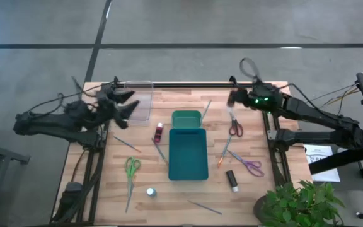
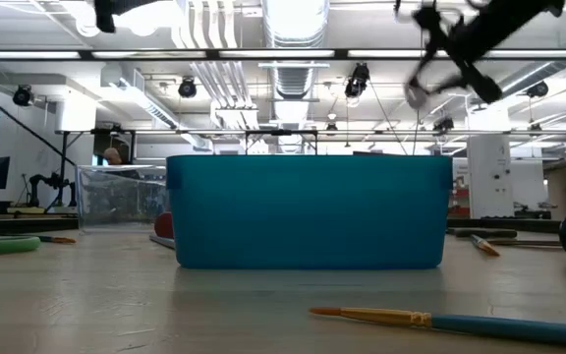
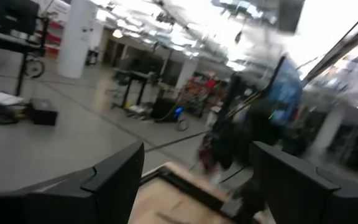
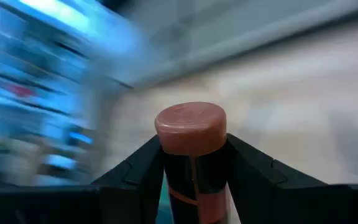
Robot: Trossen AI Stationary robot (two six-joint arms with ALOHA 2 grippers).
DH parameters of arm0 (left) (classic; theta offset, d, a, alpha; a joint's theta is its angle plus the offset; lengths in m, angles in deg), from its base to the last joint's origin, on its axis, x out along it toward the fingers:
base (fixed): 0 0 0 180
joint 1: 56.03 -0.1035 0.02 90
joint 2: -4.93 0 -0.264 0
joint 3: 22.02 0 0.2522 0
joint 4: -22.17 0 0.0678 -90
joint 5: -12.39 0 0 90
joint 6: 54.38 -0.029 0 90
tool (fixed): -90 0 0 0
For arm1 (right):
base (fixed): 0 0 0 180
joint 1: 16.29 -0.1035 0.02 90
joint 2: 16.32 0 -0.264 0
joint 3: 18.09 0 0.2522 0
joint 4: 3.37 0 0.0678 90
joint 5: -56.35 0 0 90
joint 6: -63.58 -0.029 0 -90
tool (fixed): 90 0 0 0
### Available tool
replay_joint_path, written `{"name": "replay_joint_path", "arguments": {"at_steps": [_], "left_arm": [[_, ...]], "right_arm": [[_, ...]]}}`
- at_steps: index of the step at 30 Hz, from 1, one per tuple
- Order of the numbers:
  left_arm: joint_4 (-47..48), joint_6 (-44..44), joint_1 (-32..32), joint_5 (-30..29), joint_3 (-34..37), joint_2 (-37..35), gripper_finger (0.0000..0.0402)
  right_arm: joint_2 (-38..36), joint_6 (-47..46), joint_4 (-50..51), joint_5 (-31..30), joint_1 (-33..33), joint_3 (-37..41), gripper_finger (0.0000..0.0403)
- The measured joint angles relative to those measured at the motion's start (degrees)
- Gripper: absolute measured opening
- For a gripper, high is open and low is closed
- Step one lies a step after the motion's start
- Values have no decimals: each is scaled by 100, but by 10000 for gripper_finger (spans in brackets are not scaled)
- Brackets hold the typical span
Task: Pick & Place Paint Supplies
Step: Put the orange paint bottle into the green bin
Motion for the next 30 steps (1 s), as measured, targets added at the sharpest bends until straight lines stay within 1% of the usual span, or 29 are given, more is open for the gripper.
{"name": "replay_joint_path", "arguments": {"at_steps": [3,6,9,13,16,20,24,27,30], "left_arm": [[-506,-388,7,-211,-196,817,301],[-702,-782,7,-477,-654,1662,301],[-700,-687,-16,-970,-1299,2425,301],[-736,-782,-76,-1085,-2245,3182,301],[-554,-1296,-74,-1114,-2853,3693,301],[-147,-2141,-62,-1336,-3560,4255,301],[-28,-2557,7,-1490,-3908,4618,301],[-19,-2563,44,-1742,-3976,4747,301],[-138,-2559,60,-1775,-3962,4765,301]], "right_arm": [[0,16,-1315,-50,-4,0,147],[212,284,-2628,-105,-77,-14,148],[547,682,-3493,-91,-185,-120,148],[1075,1093,-3990,37,-415,-398,148],[1491,1326,-4594,55,-620,-599,148],[2028,1328,-5453,57,-774,-902,148],[2428,1149,-5718,77,-782,-1232,148],[2607,1139,-5767,223,-798,-1499,148],[2740,1163,-5791,482,-806,-1752,148]]}}
